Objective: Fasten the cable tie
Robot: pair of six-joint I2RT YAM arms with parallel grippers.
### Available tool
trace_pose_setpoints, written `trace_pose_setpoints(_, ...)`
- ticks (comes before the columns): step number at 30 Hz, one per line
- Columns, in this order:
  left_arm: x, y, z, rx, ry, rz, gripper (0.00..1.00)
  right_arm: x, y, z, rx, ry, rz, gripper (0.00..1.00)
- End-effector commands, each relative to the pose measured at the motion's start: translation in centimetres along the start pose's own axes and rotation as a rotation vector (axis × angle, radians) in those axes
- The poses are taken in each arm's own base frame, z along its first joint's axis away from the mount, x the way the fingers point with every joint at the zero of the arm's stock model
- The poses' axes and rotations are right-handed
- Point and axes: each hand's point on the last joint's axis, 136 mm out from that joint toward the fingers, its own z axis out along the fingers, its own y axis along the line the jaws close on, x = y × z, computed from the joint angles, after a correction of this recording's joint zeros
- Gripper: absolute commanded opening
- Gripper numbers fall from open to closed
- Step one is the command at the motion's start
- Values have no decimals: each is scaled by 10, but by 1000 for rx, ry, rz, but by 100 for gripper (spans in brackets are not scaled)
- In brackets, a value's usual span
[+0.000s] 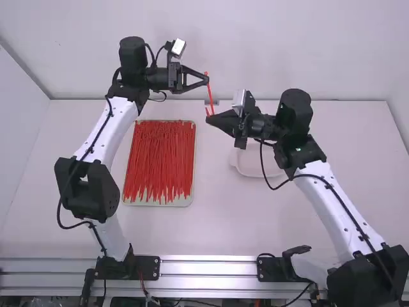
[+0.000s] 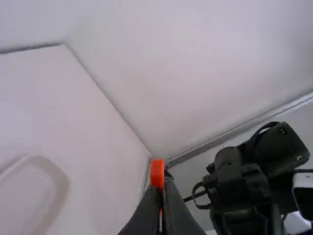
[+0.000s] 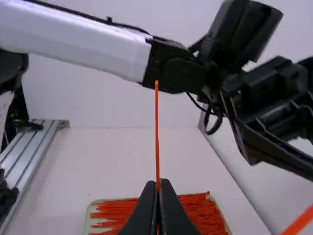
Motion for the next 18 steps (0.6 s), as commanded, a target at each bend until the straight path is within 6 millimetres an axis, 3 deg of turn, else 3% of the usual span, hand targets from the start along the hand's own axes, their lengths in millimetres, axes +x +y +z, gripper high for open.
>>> trace_pose_setpoints(1,4,-13,1,34,23,116,2,-27,7,1,-18,-47,44,0)
trace_pose_setpoints(4,4,-14,1,39,25,209,2,-35,7,3,-15,-69,61,0)
trace_pose_setpoints(12,8,-17,1,69,29,635,2,-39,-18,1,116,-104,371,0)
trace_pose_setpoints(18,6,-8,1,26,15,821,2,-16,-21,1,155,-37,459,0)
